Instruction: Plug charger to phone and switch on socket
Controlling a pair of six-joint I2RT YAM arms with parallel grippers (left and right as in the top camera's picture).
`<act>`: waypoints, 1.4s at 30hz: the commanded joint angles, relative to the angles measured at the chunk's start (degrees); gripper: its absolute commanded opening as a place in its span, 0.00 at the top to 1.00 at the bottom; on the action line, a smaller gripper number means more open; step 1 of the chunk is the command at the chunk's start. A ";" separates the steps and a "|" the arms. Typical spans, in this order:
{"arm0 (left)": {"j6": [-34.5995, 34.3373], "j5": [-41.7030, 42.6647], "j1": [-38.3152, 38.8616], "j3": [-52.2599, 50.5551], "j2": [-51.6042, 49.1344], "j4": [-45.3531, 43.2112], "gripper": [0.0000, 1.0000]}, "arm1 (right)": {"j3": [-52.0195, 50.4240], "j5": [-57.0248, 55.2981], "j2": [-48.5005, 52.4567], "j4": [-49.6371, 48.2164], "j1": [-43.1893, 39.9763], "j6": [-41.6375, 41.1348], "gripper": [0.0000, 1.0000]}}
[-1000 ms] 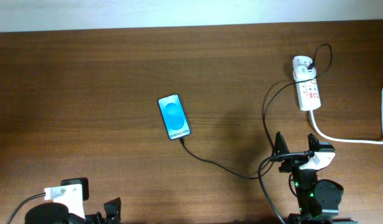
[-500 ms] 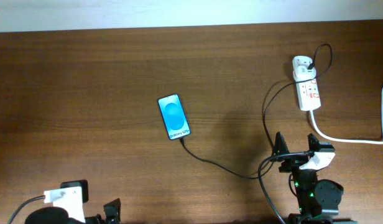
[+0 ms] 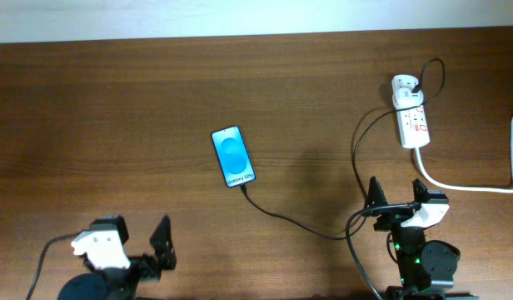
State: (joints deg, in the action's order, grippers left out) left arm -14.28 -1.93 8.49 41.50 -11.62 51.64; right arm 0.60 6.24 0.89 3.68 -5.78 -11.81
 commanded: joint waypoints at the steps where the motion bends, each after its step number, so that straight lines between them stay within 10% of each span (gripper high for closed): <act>1: 1.14 1.33 -0.15 -9.77 4.33 -9.38 0.01 | -0.28 -0.50 -0.63 0.42 0.57 0.46 0.02; 12: 6.32 12.83 -4.22 -37.57 11.32 -44.54 0.01 | -0.28 -0.52 -0.63 0.42 0.57 0.46 0.02; 42: 15.21 4.50 -4.22 -40.94 11.32 -47.06 0.01 | -0.28 -0.50 -0.63 0.42 0.57 0.46 0.02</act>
State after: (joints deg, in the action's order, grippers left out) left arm 0.03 3.14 4.62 1.26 -0.89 4.89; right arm 0.60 6.22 0.80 3.68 -5.78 -11.77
